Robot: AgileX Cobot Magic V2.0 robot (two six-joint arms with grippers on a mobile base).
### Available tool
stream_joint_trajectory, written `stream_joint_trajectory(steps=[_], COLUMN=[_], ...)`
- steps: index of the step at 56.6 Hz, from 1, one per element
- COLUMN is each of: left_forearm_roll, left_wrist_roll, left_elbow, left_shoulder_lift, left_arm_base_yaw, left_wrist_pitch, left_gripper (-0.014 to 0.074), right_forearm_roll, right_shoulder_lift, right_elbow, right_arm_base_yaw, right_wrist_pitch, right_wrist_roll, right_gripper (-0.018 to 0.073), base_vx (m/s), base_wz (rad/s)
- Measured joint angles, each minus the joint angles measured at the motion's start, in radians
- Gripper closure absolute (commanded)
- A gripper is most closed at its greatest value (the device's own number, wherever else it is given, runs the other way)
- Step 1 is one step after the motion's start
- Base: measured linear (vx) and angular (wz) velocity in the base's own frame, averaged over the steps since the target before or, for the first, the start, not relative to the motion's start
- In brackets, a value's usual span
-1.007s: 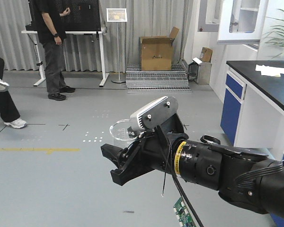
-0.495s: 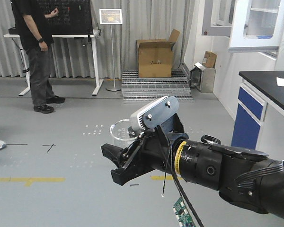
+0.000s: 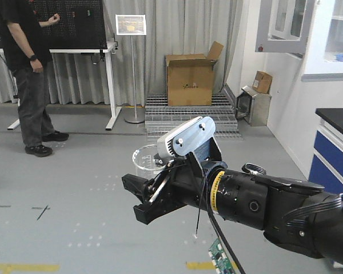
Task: Pick beaker and place in left cabinet
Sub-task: 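Hold the beaker in the right gripper while the base drives to the cabinet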
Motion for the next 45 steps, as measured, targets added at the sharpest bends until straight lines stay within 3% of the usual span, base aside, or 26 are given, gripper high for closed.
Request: stream_joint_trajectory(steps=[45], left_forearm_roll=[0.000], left_wrist_roll=[0.000], left_elbow=[0.000], left_shoulder_lift=[0.000], left_arm_base_yaw=[0.000], left_wrist_pitch=[0.000], left_gripper=[0.0603], right_forearm_roll=[0.000], right_shoulder_lift=[0.000], right_elbow=[0.001], right_arm_base_yaw=[0.000], right_wrist_pitch=[-0.001], right_wrist_roll=[0.000], right_gripper=[0.0459], base_vx=[0.71], base_wz=[-0.02])
